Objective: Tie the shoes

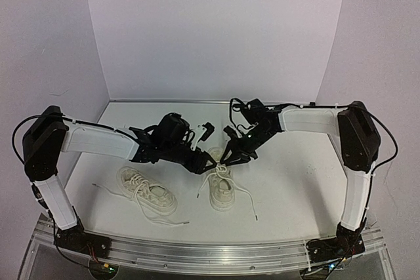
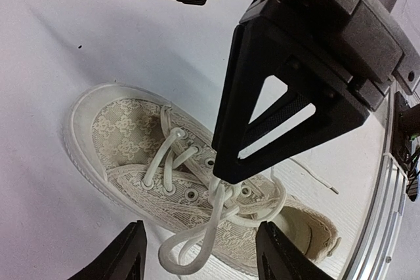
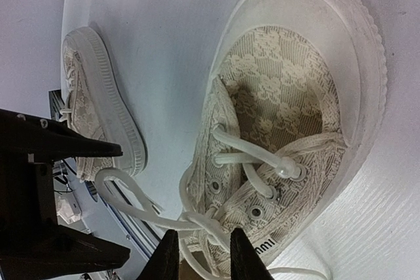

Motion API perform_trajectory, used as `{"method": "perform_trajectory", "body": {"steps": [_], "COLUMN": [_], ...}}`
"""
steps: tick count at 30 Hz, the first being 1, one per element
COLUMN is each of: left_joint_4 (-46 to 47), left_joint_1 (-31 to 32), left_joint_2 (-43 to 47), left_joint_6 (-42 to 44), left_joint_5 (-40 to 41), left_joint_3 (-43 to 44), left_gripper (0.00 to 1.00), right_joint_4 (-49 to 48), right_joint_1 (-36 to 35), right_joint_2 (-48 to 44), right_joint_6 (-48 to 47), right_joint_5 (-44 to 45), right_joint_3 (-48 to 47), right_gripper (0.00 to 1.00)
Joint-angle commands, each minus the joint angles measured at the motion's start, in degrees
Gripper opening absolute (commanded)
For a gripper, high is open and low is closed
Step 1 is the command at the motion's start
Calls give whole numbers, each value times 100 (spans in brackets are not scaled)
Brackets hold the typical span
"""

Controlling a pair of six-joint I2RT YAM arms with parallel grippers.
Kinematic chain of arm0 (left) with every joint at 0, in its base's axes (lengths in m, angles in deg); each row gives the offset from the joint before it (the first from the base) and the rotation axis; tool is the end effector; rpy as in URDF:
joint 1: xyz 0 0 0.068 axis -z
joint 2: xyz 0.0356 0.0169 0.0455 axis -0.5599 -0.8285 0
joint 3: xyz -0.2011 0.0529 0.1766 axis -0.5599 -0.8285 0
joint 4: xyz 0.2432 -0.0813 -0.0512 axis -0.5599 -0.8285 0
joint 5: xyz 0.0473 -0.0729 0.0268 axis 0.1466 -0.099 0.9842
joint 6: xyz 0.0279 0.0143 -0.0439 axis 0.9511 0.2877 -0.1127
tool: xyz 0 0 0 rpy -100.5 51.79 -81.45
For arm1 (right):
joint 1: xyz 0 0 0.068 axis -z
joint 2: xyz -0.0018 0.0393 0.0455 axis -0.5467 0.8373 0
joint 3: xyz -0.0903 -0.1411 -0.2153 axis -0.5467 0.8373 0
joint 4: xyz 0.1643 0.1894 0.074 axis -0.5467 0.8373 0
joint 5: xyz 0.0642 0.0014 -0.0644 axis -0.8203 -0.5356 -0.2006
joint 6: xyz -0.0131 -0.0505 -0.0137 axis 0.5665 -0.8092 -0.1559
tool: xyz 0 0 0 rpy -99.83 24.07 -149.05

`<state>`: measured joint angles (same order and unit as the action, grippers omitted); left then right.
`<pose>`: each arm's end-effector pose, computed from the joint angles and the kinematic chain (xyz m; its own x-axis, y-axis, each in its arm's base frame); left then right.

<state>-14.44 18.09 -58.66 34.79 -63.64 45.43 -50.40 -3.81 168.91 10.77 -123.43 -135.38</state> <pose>0.2289 -0.3076 0.1999 -0.5353 0.3902 -0.7491 0.7928 0.5382 -0.2861 0.3196 0.2705 0.1945 -0.9232 -0.3280 -0.2003 -0.3629 0.5723 0.7354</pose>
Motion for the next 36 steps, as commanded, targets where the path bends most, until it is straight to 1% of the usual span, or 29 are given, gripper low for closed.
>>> {"method": "perform_trajectory", "body": {"steps": [1,9,15,20,25,31,36], "left_joint_4": [-45,-49,-49,-49,-49,-80,-181], "left_joint_1": [-59,-99,-146,-185,-218,-230,-239], "left_joint_2": [-66,-126,-175,-192,-210,-245,-237], "left_joint_6": [-39,-40,-57,-33,-32,-17,-14], "left_joint_5": [-66,-117,-173,-219,-269,-331,-370], "left_joint_3": [194,204,244,258,278,318,322], "left_gripper": [57,55,46,38,33,31,24], "right_joint_4": [71,207,324,397,503,740,963], "right_joint_1": [-30,-48,-41,-49,-94,-137,-161], "right_joint_2": [154,313,343,347,397,495,537], "right_joint_6": [-211,-459,-614,-725,-853,-1062,-1228], "right_joint_5": [76,67,-4,-13,6,188,357], "right_joint_3": [-235,-349,-414,-461,-527,-672,-811], "right_gripper": [24,24,20,14,13,14,10]}}
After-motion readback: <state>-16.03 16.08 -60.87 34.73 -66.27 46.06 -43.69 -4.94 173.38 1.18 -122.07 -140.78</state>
